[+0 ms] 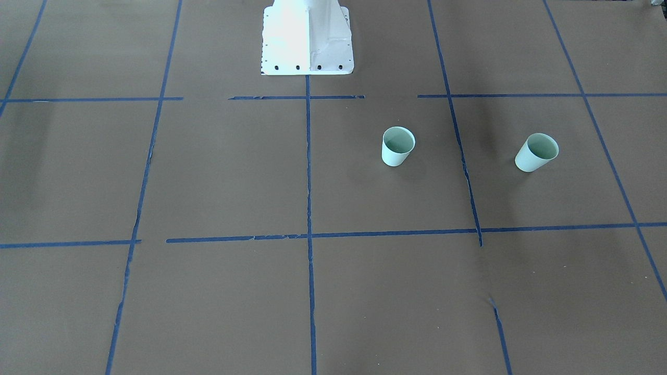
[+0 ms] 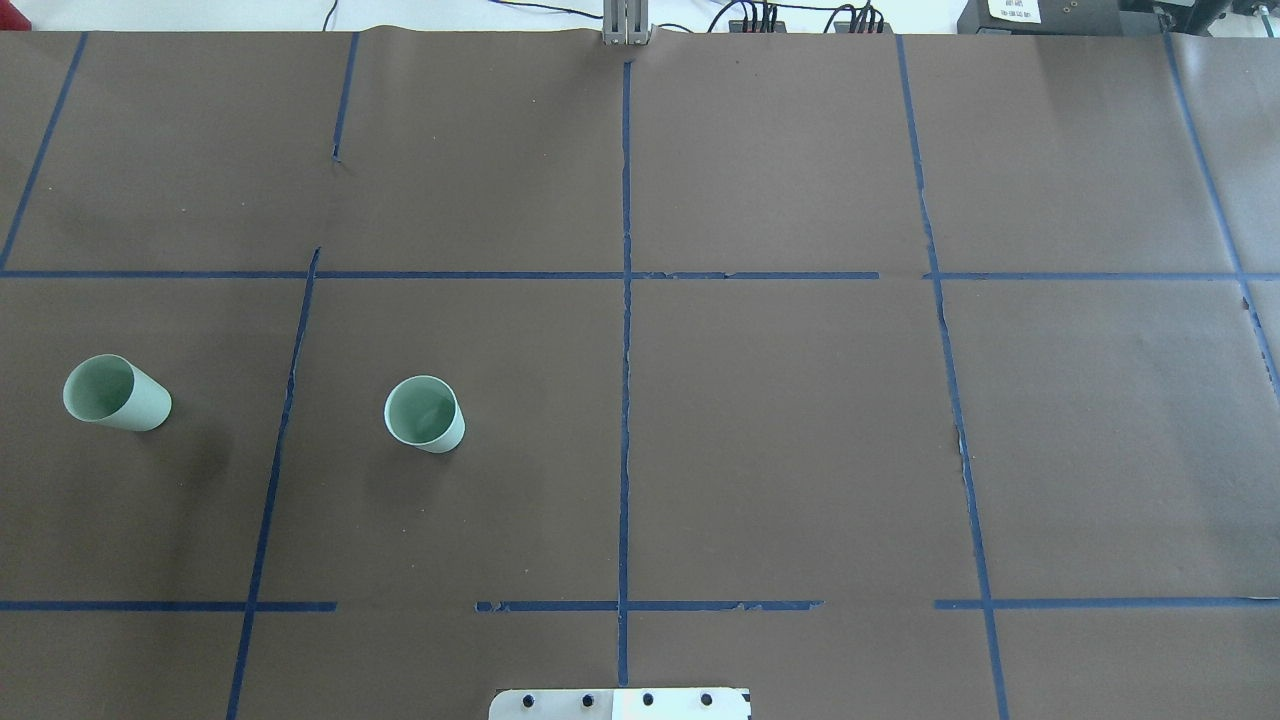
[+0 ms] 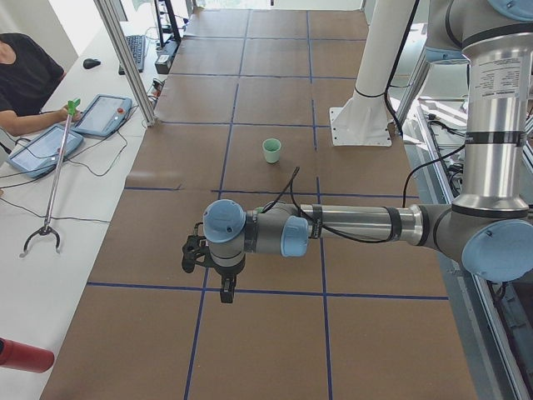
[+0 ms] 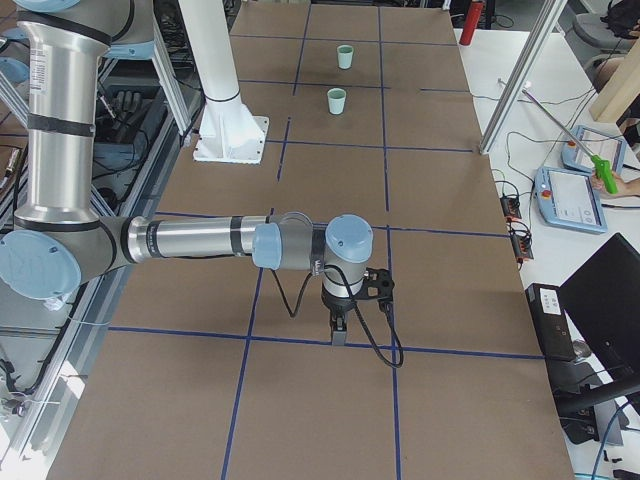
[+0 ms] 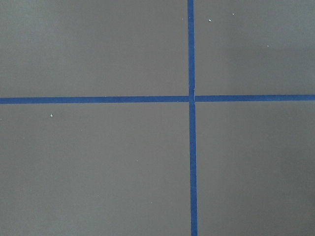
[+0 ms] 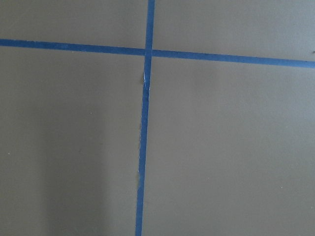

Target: Stack cups

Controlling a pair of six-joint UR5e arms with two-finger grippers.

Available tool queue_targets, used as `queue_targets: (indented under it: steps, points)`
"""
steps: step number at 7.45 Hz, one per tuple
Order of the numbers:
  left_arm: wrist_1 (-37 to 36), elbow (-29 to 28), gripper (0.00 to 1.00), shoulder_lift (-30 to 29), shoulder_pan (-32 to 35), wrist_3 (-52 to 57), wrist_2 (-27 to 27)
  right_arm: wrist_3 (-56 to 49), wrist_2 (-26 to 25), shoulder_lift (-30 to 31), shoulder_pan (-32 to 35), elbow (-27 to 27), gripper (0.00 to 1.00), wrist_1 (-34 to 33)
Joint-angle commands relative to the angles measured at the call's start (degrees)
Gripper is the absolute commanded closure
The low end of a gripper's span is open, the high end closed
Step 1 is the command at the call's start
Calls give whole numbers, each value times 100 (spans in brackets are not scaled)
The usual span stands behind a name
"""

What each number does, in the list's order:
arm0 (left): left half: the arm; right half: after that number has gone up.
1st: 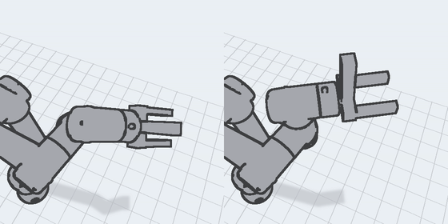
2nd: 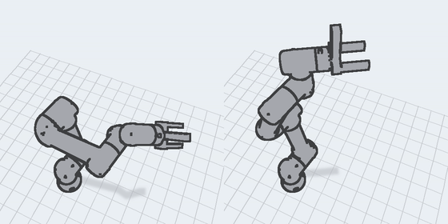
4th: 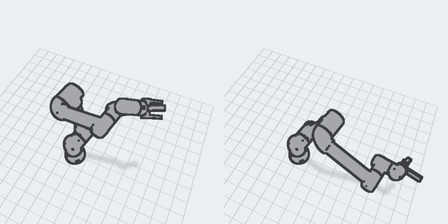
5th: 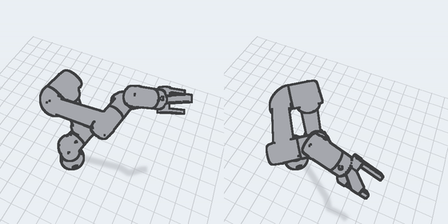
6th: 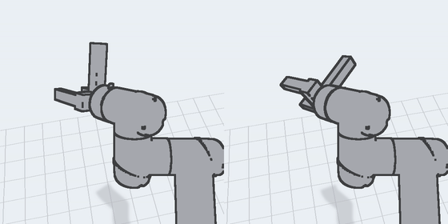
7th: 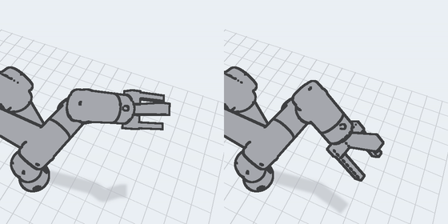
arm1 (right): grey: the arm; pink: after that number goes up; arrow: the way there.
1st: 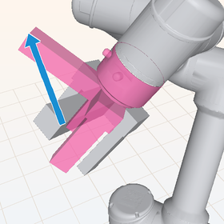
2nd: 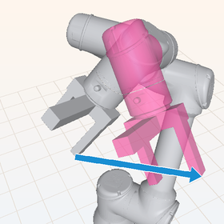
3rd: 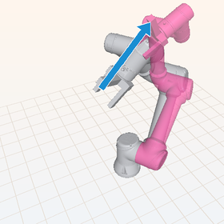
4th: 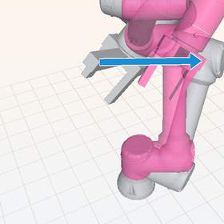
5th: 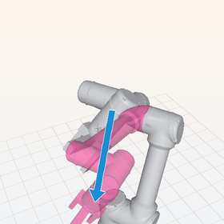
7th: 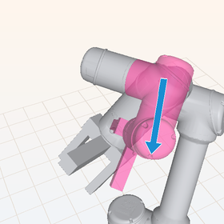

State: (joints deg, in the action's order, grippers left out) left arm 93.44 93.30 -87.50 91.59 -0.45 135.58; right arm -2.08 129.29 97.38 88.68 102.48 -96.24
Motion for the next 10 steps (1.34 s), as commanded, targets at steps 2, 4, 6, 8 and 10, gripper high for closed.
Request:
queue_targets:
  steps: [2,4,6,8,10]
  points:
    - [-10,57,0,-39,-44,1,4,-3,0,0,0,0,0,0]
    - [-10,170,0,-66,-167,-60,-5,-3,0,0,0,0,0,0]
    - [-10,688,0,-48,-638,-705,-40,-3,0,0,0,0,0,0]
    - [-1,1242,0,-31,-1378,-1877,-23,-3,0,0,0,0,0,8]
    - [234,1235,0,-4,-1870,-2464,-5,-3,0,0,0,0,0,0]
